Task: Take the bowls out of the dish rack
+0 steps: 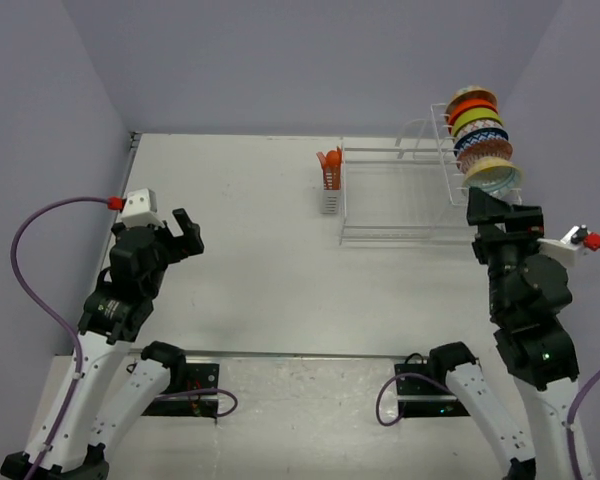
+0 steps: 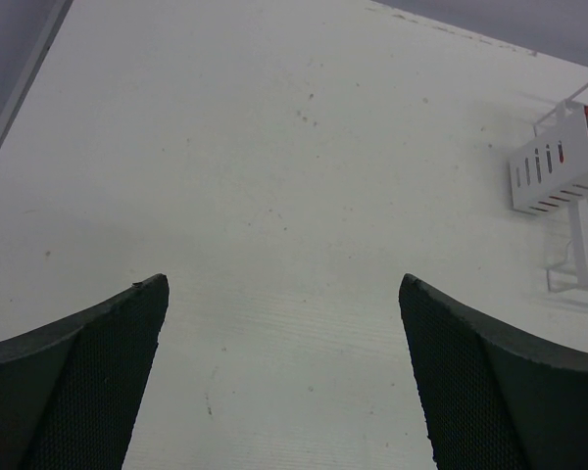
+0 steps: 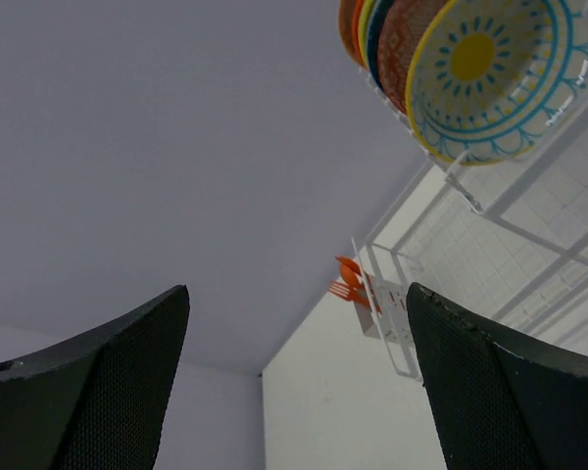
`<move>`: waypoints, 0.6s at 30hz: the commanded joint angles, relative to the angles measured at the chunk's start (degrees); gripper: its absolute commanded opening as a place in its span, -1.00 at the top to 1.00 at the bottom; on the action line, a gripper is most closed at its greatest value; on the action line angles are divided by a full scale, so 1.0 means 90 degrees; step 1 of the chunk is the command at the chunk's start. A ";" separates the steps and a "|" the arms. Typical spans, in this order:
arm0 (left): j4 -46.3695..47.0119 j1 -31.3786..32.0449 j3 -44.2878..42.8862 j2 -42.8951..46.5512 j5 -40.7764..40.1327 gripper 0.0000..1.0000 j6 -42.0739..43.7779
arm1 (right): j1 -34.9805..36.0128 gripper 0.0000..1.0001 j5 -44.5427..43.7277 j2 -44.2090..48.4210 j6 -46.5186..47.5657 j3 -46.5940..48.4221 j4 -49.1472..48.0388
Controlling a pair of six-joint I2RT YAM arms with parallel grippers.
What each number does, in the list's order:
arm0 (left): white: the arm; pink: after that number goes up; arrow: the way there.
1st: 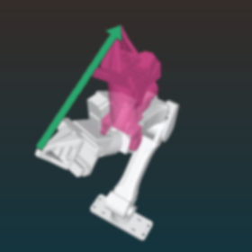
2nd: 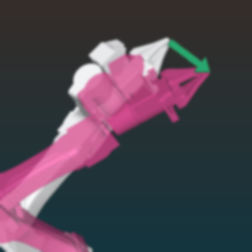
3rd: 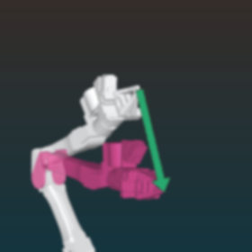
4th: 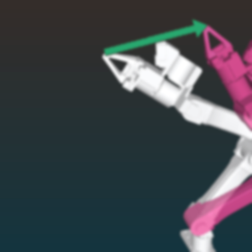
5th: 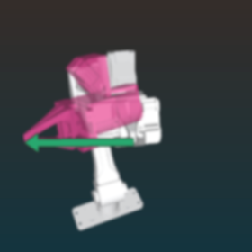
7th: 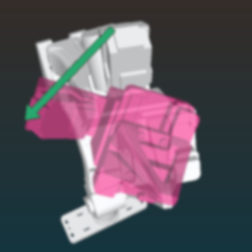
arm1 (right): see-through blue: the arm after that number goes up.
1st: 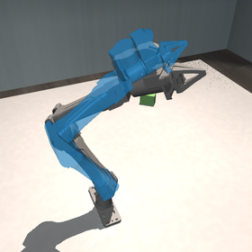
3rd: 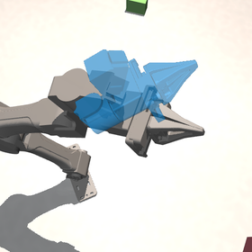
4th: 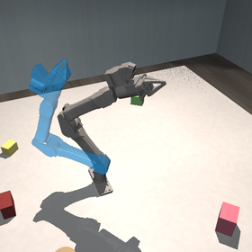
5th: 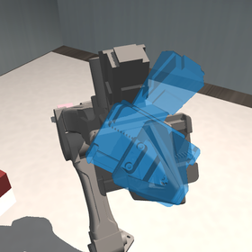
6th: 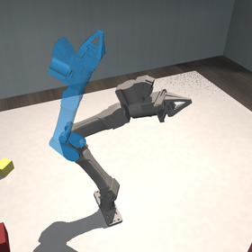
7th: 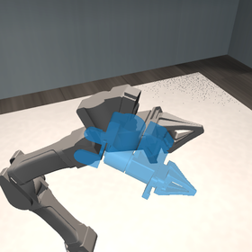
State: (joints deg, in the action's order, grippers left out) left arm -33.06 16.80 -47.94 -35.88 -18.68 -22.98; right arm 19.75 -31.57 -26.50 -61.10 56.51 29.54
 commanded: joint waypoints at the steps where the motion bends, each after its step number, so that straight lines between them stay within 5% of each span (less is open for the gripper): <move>1: 0.0314 0.0018 0.0005 0.0051 0.0141 -1.00 0.0102 | -0.1677 -0.85 0.2075 -0.0900 -0.0427 0.0537 -0.0596; 3: 0.0324 0.0028 -0.0005 0.0080 0.0142 -1.00 0.0102 | -0.2590 -0.84 0.3434 -0.1507 -0.0612 0.0460 -0.0811; 7: 0.0314 0.0018 0.0015 0.0158 0.0112 -1.00 0.0102 | -0.3869 -0.84 0.3576 -0.0992 -0.0332 -0.0009 -0.0987; 10: 0.0333 0.0018 0.0034 0.0207 0.0122 -1.00 0.0102 | -0.5247 -0.85 0.4637 -0.0863 -0.0096 -0.0127 -0.1181; 13: 0.0343 0.0018 0.0015 0.0168 0.0161 -1.00 0.0112 | -0.6751 -0.86 0.7290 -0.1729 -0.0504 -0.0340 -0.2181; 15: 0.0333 0.0018 0.0024 0.0158 0.0132 -1.00 0.0112 | -0.7172 -0.80 0.8531 -0.2044 -0.0992 -0.0643 -0.2850; 18: 0.0343 0.0018 0.0024 0.0158 0.0093 -1.00 0.0112 | -0.7155 -0.80 0.8479 -0.2065 -0.0858 -0.0634 -0.3155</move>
State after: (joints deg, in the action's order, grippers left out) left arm -32.29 16.80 -47.92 -34.37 -18.06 -22.96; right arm -44.31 31.18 -43.94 -67.02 52.03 8.49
